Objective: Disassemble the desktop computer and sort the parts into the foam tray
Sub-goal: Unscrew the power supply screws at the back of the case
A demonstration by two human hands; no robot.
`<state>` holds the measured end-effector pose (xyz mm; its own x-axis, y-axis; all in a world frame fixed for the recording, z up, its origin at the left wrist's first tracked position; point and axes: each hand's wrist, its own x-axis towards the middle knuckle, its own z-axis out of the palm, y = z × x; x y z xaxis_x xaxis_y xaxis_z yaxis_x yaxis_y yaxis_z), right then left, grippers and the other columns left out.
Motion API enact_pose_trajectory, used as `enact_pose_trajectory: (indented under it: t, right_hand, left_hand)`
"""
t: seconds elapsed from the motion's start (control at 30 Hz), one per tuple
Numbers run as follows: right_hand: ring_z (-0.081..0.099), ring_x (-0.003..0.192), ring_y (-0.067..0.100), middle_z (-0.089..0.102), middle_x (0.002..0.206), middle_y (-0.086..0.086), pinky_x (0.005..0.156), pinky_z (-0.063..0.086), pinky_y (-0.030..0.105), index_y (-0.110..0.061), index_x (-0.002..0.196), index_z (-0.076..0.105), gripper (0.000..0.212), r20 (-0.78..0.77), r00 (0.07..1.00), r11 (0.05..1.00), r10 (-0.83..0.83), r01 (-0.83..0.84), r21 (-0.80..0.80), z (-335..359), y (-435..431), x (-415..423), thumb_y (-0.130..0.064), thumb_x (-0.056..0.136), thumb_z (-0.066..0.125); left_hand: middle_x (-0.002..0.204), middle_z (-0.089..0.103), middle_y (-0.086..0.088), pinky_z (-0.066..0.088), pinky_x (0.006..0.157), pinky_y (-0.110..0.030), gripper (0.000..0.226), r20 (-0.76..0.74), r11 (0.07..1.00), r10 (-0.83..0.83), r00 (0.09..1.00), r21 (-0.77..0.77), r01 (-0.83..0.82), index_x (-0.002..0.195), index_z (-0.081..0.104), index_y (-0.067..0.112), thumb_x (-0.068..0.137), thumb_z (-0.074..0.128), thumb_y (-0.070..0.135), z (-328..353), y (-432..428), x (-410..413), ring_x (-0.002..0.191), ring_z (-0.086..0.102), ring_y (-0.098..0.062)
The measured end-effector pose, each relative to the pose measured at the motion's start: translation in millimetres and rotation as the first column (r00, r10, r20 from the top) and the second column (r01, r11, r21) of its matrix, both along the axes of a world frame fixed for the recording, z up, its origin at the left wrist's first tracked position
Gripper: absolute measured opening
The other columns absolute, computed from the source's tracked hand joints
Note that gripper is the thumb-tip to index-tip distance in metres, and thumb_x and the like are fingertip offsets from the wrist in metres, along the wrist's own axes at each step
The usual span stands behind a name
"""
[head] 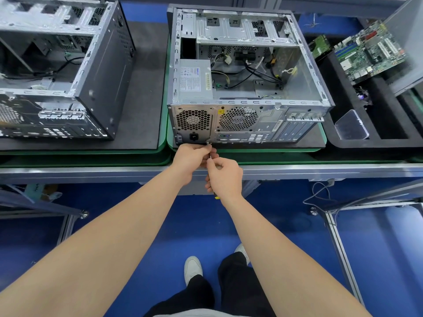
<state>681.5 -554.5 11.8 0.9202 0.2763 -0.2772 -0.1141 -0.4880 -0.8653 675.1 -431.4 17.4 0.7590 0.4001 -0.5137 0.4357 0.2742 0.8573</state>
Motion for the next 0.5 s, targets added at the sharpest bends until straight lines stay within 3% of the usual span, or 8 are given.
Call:
enact_pose_trajectory:
  t: [0.1,0.2,0.37,0.43,0.5]
  right_hand:
    - [0.065,0.059,0.029,0.064,0.057,0.009,0.061,0.057,0.046,-0.011,0.064,0.064,0.043,0.161,0.986,0.991,0.044,-0.023,-0.130,1.5,0.7,2.7,-0.027,0.104,0.057]
    - [0.043,0.054,0.019,0.051,0.052,0.002,0.056,0.041,0.038,-0.017,0.054,0.049,0.050,0.256,0.963,0.971,0.084,-0.022,-0.236,1.4,2.6,3.8,-0.025,0.102,0.060]
    - [0.044,0.055,0.017,0.054,0.059,0.002,0.048,0.024,0.030,-0.020,0.058,0.048,0.043,0.287,0.951,0.945,0.111,-0.011,-0.328,0.8,6.8,6.0,-0.023,0.100,0.059]
    - [0.041,0.051,0.015,0.051,0.054,-0.001,0.048,0.025,0.031,-0.020,0.057,0.047,0.045,0.294,0.947,0.947,0.130,-0.031,-0.320,0.3,6.6,6.0,-0.020,0.100,0.058]
    - [0.047,0.048,0.017,0.056,0.052,0.000,0.051,0.036,0.033,-0.015,0.058,0.055,0.042,0.218,0.971,0.980,0.099,-0.057,-0.190,0.9,3.4,5.6,-0.021,0.099,0.059]
  left_hand:
    - [0.091,0.080,-0.007,0.060,0.068,-0.024,0.019,-0.002,1.000,0.003,1.000,-0.007,-0.003,0.101,0.076,0.006,0.101,0.063,0.021,1.9,-1.4,-0.8,0.086,0.077,-0.019]
    - [0.090,0.080,-0.005,0.059,0.065,-0.022,0.019,-0.011,1.000,0.010,1.000,0.006,-0.010,0.099,0.077,0.007,0.101,0.063,0.020,2.4,-2.0,-0.9,0.083,0.077,-0.016]
    - [0.090,0.080,-0.003,0.060,0.071,-0.025,0.016,-0.020,0.999,0.034,0.999,0.007,-0.034,0.096,0.079,0.010,0.097,0.069,0.023,1.1,-3.1,0.2,0.087,0.076,-0.017]
    - [0.091,0.080,-0.003,0.060,0.070,-0.025,0.013,-0.008,0.999,0.028,1.000,0.032,-0.027,0.095,0.079,0.011,0.096,0.071,0.022,0.4,-2.5,0.1,0.090,0.076,-0.019]
    - [0.093,0.080,-0.006,0.062,0.075,-0.030,0.014,0.001,0.999,0.009,1.000,0.048,-0.009,0.097,0.079,0.009,0.097,0.069,0.019,0.8,-1.2,0.5,0.092,0.075,-0.024]
